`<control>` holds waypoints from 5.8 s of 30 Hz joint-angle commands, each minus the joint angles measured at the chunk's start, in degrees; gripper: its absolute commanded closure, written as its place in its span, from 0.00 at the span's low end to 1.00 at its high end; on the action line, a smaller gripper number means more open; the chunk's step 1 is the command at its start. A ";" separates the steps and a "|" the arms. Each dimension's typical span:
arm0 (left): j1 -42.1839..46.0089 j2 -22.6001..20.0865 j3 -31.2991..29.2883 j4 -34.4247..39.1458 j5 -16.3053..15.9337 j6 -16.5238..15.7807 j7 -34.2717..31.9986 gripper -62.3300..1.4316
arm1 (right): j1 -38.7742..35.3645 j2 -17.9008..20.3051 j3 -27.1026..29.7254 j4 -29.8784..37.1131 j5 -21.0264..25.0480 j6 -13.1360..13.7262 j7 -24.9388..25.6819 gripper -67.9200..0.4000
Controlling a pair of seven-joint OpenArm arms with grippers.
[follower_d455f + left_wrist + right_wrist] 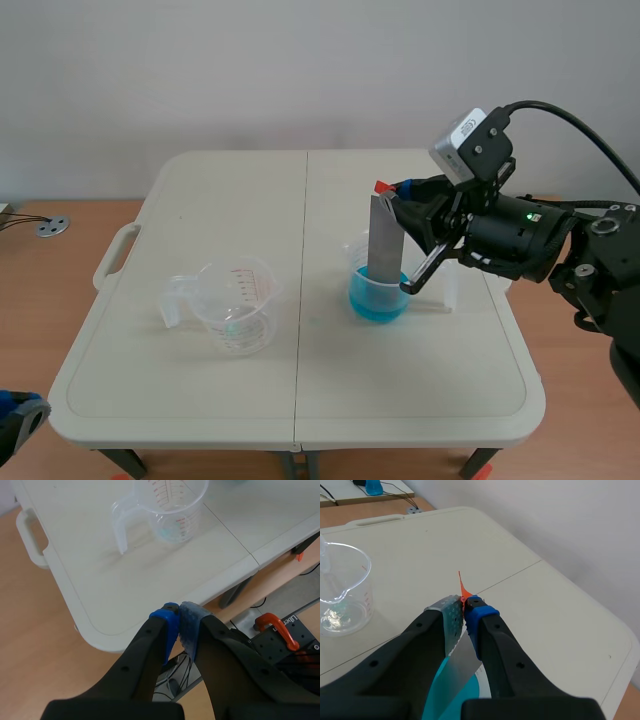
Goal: Hold the metal plate by the orange handle, dip it into the blue solution, take it out and point at it, then put the plate back in the beaker on the left.
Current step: 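Hold the plate still in the solution, then raise the plate and point at it, then put the plate into the left beaker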
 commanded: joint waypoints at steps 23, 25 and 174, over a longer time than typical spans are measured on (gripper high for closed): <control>-0.35 0.26 -0.15 0.28 0.07 -0.17 -0.55 0.94 | 1.18 0.35 0.98 1.95 0.22 0.46 2.32 0.98; -0.35 0.26 -0.15 0.28 0.07 -0.17 -0.57 0.94 | 1.16 0.61 1.16 3.13 0.22 0.46 2.34 0.98; -25.59 -5.70 11.67 -14.29 3.65 3.93 -8.17 0.94 | -8.02 6.95 6.82 32.70 9.53 0.46 0.83 0.97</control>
